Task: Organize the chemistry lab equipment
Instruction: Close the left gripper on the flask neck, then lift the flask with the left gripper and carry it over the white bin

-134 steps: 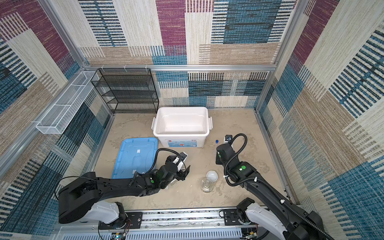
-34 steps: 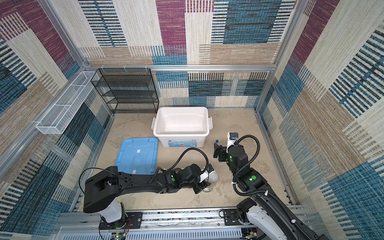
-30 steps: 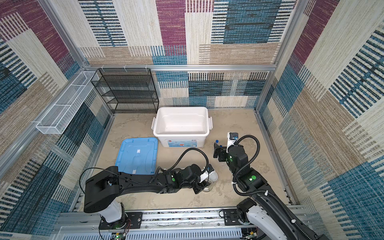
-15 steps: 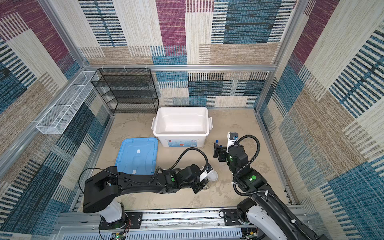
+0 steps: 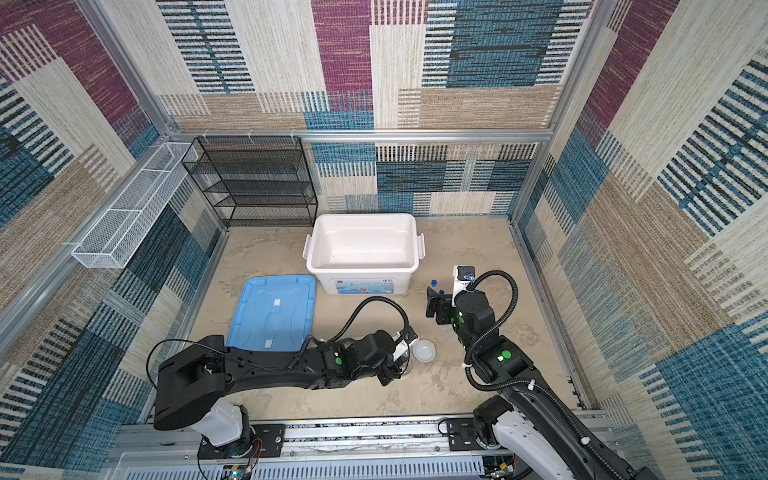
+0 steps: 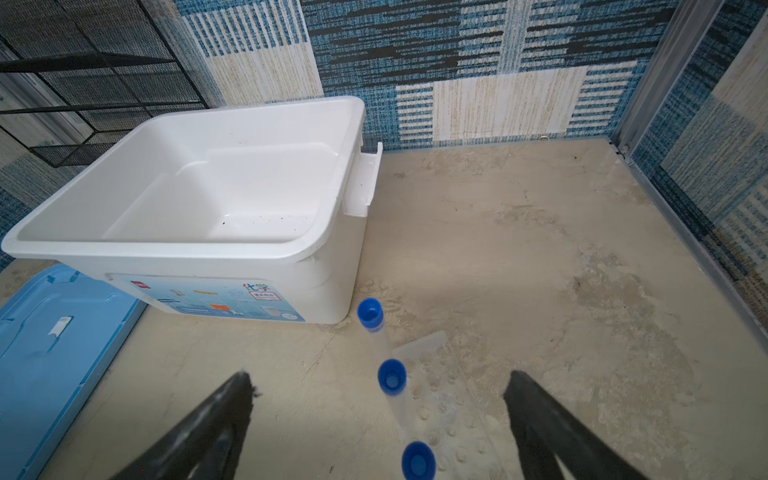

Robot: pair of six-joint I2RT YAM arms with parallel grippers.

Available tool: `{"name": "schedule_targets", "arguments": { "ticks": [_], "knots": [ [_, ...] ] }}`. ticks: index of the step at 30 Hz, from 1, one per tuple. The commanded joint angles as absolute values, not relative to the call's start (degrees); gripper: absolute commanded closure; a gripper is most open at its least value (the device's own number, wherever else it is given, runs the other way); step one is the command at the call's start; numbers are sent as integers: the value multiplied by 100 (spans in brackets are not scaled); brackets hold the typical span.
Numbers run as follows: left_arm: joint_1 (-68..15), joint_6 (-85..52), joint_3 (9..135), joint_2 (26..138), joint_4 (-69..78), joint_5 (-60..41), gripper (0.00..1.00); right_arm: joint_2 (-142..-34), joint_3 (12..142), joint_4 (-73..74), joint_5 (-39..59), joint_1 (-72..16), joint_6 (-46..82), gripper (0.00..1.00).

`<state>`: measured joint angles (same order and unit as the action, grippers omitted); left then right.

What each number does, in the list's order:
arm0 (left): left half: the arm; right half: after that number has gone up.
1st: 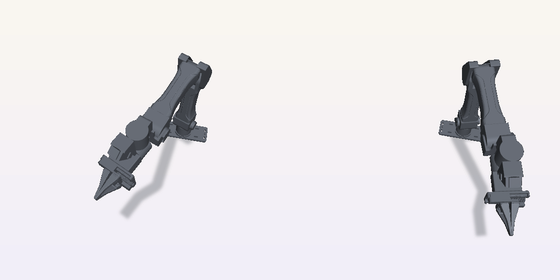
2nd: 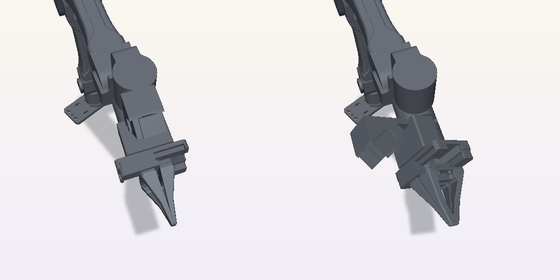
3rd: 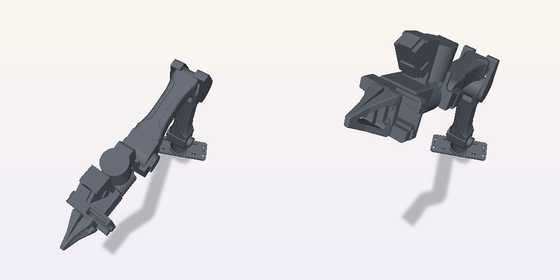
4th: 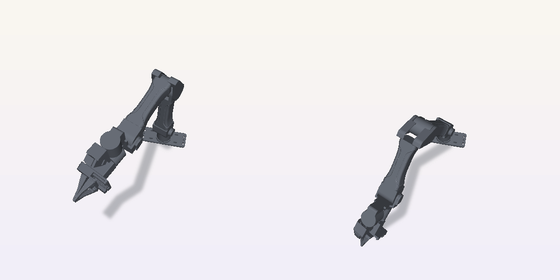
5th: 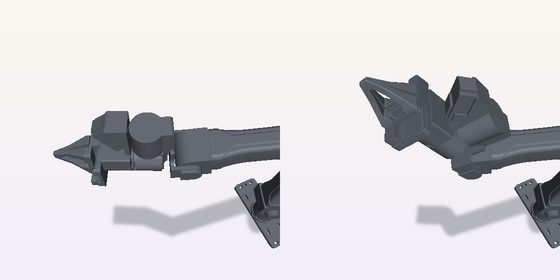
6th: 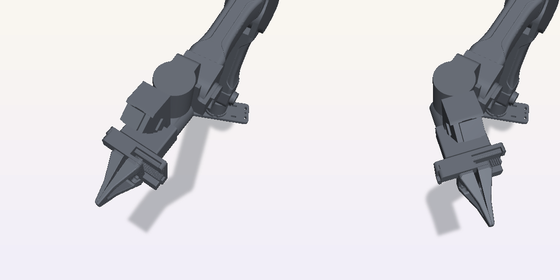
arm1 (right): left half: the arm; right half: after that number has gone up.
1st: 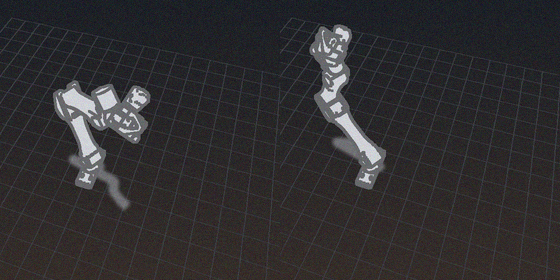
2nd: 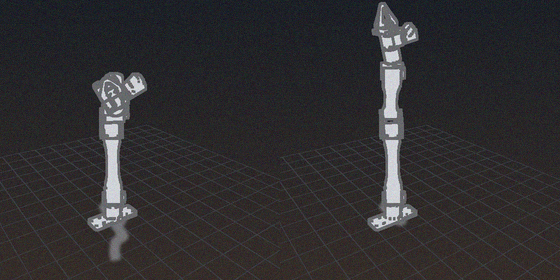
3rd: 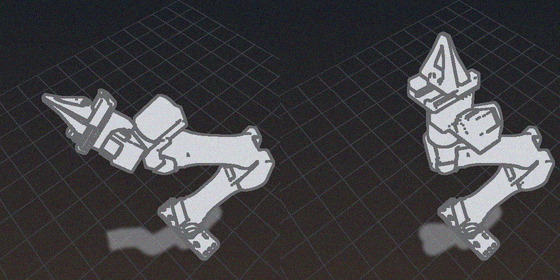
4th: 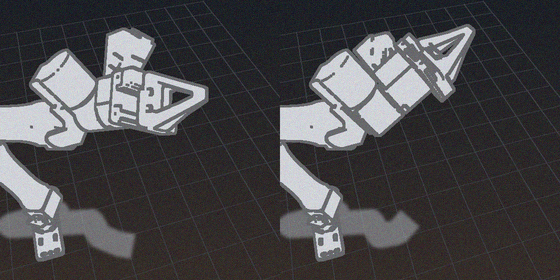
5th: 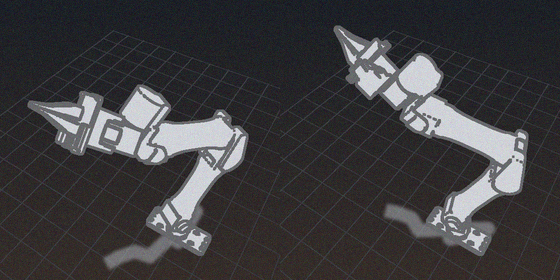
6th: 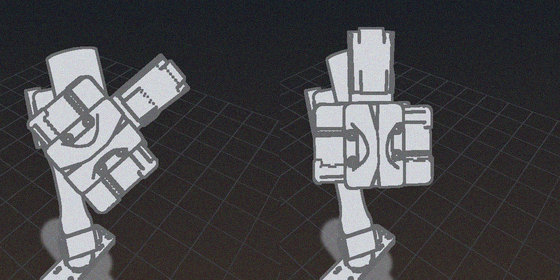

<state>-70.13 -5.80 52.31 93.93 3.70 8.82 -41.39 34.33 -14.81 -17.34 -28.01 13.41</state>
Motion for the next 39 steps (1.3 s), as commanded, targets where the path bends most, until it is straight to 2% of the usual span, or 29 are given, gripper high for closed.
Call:
{"name": "schedule_targets", "arguments": {
  "ticks": [1, 14, 25, 33, 39],
  "knots": [
    [-6987, -520, 5221, 9267, 494, 1014, 76, -4140, 3410, -1271, -1589, -2795, 1310, 4],
    [-6682, -88, 5383, 8386, -279, 1193, 76, -4277, 3410, -1081, -1388, -2797, 1312, 5],
    [-5773, 536, 6293, 7374, -1541, 922, 77, -4404, 3410, -886, -1267, -2797, 1317, 5],
    [-4793, 788, 7339, 7522, -2232, 985, 80, -4513, 3467, -749, -1066, -2799, 1314, 7],
    [-3977, 833, 8064, 8061, -2383, 713, 80, -4603, 3486, -612, -850, -2796, 1361, 8]
  ]
}}
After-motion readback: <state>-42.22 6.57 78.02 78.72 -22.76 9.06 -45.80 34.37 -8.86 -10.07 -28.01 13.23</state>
